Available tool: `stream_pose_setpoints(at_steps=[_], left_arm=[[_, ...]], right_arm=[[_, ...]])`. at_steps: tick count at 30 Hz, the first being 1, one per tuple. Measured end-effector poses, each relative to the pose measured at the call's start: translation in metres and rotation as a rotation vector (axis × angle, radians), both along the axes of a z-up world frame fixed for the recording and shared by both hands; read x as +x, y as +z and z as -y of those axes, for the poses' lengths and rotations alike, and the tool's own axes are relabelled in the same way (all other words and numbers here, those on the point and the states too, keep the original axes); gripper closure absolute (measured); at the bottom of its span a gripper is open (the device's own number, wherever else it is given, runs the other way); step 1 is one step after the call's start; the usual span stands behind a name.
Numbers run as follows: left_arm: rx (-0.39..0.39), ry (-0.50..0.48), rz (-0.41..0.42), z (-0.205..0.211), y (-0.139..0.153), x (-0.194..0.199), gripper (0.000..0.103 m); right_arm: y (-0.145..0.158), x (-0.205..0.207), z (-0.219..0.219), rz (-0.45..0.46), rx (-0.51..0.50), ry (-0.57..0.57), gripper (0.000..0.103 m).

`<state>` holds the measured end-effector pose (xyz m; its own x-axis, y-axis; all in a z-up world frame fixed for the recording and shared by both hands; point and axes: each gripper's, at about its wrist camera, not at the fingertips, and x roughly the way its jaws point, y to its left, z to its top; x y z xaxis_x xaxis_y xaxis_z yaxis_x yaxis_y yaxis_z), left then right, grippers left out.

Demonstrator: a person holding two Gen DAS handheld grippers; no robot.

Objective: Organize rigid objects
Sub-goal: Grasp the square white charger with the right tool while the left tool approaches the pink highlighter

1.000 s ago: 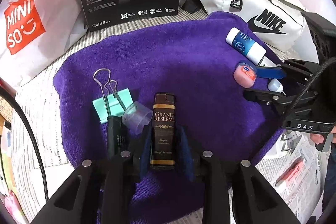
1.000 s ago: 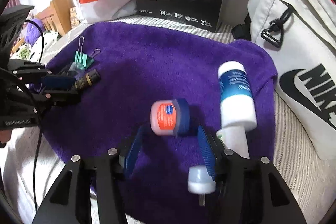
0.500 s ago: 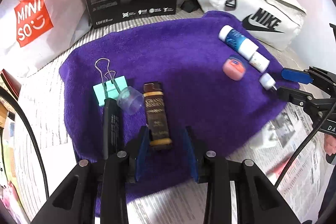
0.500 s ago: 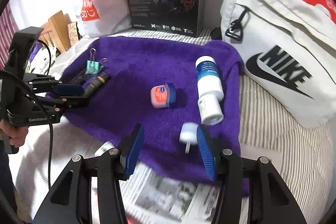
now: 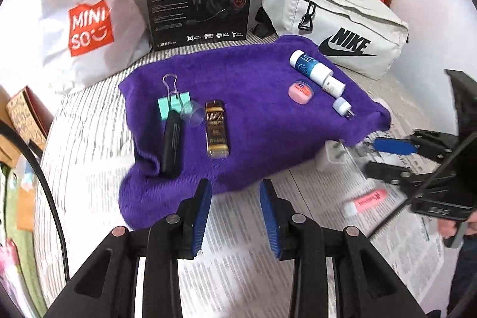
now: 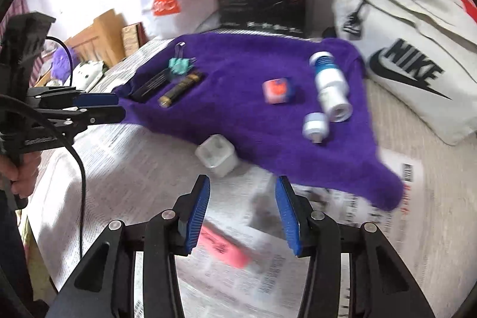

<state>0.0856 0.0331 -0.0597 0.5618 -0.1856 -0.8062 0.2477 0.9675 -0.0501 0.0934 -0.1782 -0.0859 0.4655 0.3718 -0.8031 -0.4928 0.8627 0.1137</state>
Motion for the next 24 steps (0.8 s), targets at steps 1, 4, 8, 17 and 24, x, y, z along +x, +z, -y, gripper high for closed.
stream_pose_setpoints(at_steps=[1, 4, 8, 17, 24], left_arm=[[-0.002, 0.001, -0.002, -0.001, -0.001, -0.004, 0.071], [0.01, 0.007, -0.007, -0.006, -0.005, -0.018, 0.071], [-0.002, 0.028, -0.02, -0.018, -0.011, -0.03, 0.071], [-0.007, 0.037, -0.055, -0.026, -0.027, -0.044, 0.071], [-0.021, 0.012, -0.053, -0.016, -0.029, -0.045, 0.071]], right_arm=[[-0.002, 0.0, -0.005, 0.0, -0.006, -0.001, 0.056], [-0.011, 0.008, -0.021, -0.019, -0.011, -0.006, 0.056], [-0.023, 0.017, -0.034, -0.028, -0.043, -0.038, 0.056], [-0.024, 0.022, -0.042, -0.029, -0.033, -0.068, 0.07], [-0.014, 0.0, -0.011, -0.004, -0.054, -0.092, 0.07]])
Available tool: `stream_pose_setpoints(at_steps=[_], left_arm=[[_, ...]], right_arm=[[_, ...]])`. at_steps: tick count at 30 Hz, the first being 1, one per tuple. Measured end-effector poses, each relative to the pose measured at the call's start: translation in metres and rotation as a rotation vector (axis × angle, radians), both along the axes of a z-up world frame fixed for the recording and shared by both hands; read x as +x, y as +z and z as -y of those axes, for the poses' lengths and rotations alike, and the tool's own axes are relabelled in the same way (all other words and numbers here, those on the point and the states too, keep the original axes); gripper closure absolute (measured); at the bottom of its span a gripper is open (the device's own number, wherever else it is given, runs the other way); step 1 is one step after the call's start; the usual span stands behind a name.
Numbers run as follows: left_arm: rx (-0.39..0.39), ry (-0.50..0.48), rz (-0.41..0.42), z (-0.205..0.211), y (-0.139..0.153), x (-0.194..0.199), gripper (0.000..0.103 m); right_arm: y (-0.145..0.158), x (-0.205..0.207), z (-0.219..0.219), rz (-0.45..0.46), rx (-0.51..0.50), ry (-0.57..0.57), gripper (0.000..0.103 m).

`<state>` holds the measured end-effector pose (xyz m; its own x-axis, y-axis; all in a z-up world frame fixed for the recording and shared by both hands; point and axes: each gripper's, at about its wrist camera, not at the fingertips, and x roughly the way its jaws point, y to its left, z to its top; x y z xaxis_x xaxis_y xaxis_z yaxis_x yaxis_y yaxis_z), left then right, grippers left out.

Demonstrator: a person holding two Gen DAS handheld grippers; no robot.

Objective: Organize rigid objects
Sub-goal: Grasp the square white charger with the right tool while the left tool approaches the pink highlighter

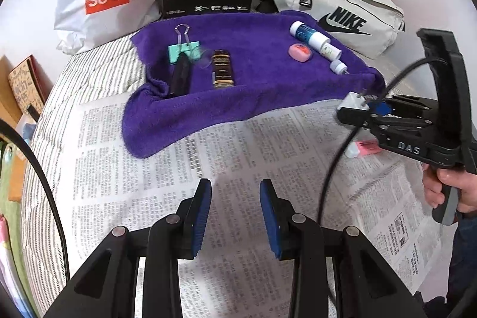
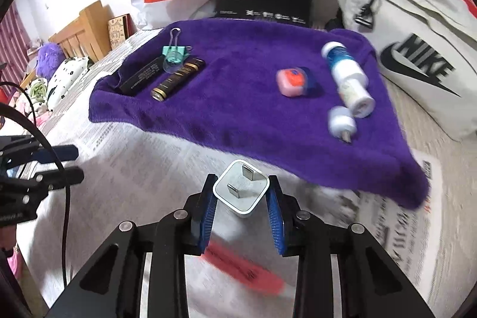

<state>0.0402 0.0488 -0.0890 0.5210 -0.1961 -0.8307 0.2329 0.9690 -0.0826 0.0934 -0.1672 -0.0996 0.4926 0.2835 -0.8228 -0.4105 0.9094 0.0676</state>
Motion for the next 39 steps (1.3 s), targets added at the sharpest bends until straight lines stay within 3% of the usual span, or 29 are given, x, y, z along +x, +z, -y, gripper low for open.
stream_pose_setpoints(at_steps=[8, 18, 26, 39], left_arm=[[-0.004, -0.061, 0.006, 0.032, 0.004, 0.001, 0.071], [-0.004, -0.224, -0.001, 0.086, 0.001, 0.004, 0.071], [0.048, -0.374, -0.023, 0.12, -0.014, 0.01, 0.071], [0.088, -0.5, -0.025, 0.153, -0.018, 0.03, 0.071]], right_arm=[[0.007, -0.016, 0.058, 0.007, 0.008, -0.095, 0.07], [0.002, -0.044, 0.114, -0.008, 0.024, -0.189, 0.07], [0.008, -0.062, 0.137, 0.0, 0.045, -0.241, 0.07], [0.003, -0.063, 0.143, -0.017, 0.052, -0.257, 0.07]])
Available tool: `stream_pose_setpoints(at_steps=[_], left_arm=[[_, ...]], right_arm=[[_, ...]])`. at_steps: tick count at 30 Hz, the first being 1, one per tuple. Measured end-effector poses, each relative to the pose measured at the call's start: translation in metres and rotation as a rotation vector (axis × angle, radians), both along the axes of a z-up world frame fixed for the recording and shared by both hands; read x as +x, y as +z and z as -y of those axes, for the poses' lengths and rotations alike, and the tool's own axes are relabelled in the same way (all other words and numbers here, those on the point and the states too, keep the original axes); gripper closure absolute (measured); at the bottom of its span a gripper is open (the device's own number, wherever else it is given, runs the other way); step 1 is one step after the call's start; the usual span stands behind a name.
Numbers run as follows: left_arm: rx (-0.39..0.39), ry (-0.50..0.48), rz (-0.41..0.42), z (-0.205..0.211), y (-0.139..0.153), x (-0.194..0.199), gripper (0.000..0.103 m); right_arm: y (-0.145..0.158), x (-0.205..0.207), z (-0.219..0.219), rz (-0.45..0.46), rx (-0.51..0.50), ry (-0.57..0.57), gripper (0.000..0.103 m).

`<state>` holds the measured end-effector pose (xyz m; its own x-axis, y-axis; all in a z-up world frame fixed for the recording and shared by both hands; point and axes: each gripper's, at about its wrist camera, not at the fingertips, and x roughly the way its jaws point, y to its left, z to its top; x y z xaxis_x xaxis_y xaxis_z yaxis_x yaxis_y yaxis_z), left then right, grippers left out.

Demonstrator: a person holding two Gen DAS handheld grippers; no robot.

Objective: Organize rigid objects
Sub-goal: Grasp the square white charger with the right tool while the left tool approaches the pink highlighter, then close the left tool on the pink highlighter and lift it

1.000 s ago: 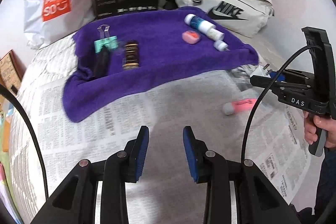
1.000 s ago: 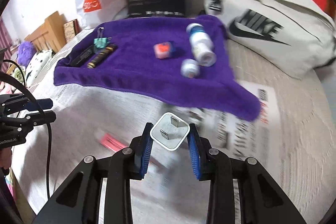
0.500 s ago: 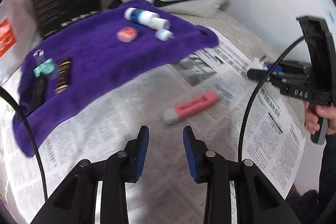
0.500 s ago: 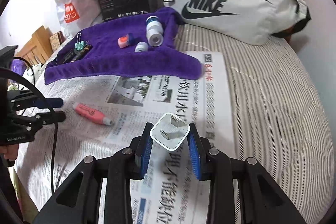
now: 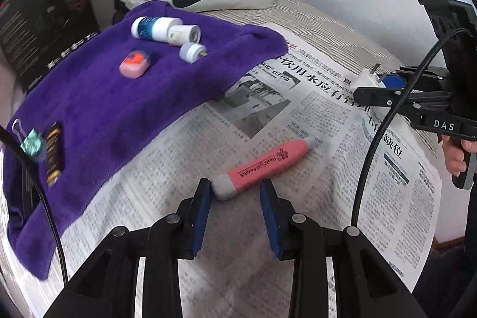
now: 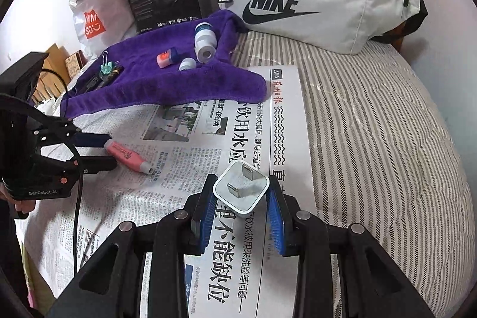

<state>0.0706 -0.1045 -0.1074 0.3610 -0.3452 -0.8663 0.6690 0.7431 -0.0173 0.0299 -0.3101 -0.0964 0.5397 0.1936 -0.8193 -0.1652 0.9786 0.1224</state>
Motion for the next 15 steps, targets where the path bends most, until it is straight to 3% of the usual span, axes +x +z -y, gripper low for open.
stream_pose_setpoints(at_steps=[15], left_arm=[[0.058, -0.092, 0.032, 0.011, -0.001, 0.014, 0.068]], right_arm=[[0.001, 0.0, 0.001, -0.003, 0.003, 0.023, 0.071]])
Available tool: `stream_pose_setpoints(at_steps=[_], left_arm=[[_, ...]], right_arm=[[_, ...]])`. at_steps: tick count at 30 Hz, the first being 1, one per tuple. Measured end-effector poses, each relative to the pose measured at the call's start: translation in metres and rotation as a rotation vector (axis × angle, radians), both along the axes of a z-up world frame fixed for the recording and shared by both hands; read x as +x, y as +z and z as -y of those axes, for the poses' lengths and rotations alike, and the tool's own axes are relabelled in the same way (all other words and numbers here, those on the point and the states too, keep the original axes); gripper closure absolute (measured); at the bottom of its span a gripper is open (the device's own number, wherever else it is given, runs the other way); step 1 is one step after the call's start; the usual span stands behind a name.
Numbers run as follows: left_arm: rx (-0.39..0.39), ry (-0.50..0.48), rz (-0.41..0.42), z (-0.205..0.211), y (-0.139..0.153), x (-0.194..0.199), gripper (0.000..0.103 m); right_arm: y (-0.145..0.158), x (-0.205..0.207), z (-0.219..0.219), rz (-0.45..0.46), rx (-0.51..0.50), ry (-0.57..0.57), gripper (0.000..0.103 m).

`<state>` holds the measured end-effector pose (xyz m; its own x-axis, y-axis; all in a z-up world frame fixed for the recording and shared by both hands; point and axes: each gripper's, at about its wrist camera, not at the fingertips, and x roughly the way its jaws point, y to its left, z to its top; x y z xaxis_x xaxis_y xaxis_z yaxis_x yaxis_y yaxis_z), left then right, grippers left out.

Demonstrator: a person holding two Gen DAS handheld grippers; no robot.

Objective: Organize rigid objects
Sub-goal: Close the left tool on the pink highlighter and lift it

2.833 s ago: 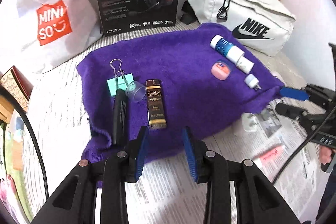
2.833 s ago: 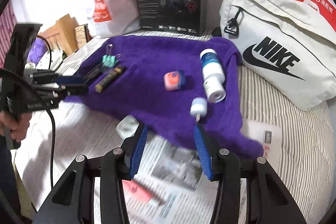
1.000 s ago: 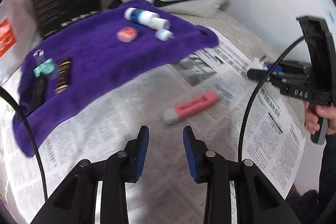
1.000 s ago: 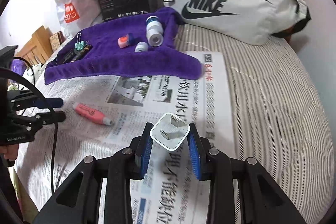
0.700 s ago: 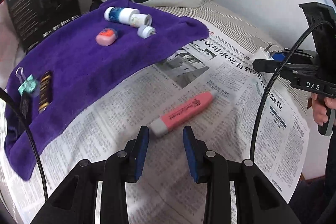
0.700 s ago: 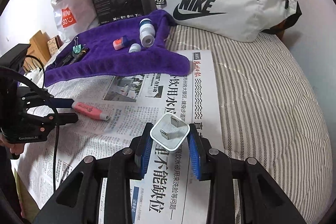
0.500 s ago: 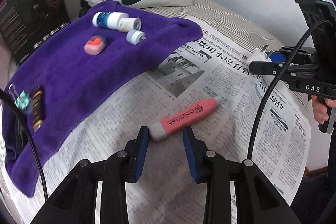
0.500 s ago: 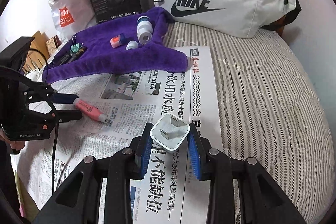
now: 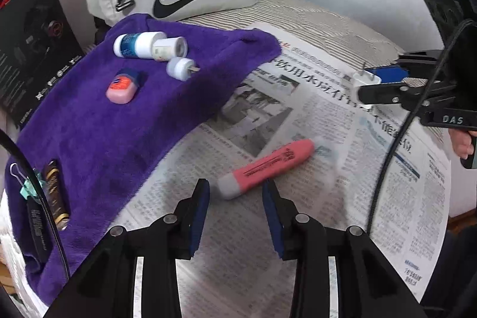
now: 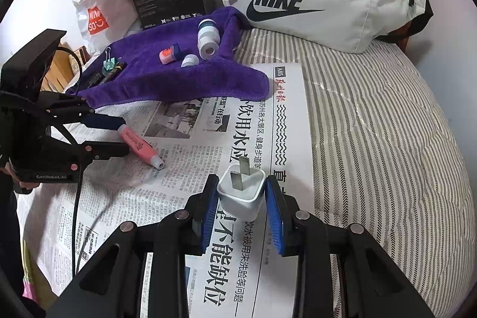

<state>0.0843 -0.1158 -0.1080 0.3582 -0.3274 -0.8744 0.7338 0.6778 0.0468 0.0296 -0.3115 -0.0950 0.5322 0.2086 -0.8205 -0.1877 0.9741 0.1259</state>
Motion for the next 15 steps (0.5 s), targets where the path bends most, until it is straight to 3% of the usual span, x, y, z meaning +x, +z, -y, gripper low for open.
stream_pose_setpoints(at_steps=[10, 15], left_arm=[[0.021, -0.079, -0.001, 0.012, 0.0, 0.01, 0.066], [0.066, -0.129, 0.03, 0.022, 0.0, 0.013, 0.056]], right_arm=[[-0.002, 0.003, -0.001, -0.003, -0.001, 0.019, 0.073], [-0.003, 0.003, -0.003, -0.009, -0.008, 0.028, 0.073]])
